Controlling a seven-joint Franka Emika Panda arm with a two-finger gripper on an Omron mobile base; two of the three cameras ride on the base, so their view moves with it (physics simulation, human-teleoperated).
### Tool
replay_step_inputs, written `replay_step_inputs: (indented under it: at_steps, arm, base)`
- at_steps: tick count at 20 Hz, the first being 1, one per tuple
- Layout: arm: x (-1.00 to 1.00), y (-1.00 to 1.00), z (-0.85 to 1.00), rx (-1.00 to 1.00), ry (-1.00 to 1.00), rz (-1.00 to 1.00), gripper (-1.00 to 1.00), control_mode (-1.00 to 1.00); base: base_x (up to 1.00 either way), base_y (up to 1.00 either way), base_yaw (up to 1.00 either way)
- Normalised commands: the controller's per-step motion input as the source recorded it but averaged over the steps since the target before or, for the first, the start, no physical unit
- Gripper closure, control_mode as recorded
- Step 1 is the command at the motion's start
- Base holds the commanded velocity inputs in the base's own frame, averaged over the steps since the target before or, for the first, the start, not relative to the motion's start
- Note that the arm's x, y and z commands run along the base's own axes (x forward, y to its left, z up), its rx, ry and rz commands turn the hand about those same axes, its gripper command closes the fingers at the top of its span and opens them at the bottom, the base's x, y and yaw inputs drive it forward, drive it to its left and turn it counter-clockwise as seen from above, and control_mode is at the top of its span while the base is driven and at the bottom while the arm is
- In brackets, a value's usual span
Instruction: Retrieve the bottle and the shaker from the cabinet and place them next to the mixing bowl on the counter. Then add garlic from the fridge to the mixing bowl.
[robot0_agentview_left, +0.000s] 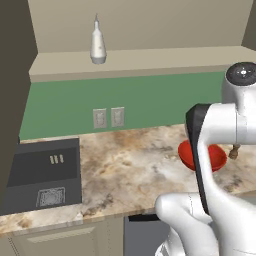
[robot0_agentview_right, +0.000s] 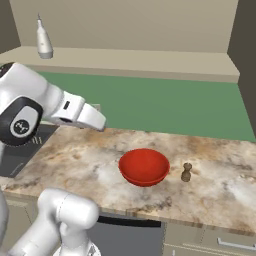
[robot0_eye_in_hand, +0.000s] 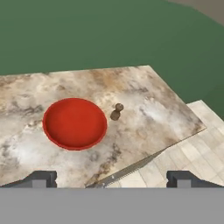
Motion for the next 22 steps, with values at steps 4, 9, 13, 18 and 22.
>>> replay_step_inputs:
  at_steps: [4, 9, 13, 18, 22]
  arm:
    - [-0.48, 0.98, 0.73, 0.00, -0.02, 0.01, -1.00, -1.00]
    - [-0.32, 0.93, 0.51, 0.00, -0.18, 0.12, -1.00, -1.00]
    - [-0.25, 0.80, 0.61, 0.00, -0.37, 0.16, -1.00, -1.00]
    - [-0.14, 0.49, 0.62, 0.00, -0.37, 0.08, -1.00, -1.00]
    - [0.00, 0.32, 0.50, 0.05, -0.35, 0.00, -1.00, -1.00]
  base:
    - [0.00, 0.00, 0.00]
    - [0.00, 0.00, 0.00]
    - [0.00, 0.00, 0.00]
    - [0.00, 0.00, 0.00]
    - [0.00, 0.00, 0.00]
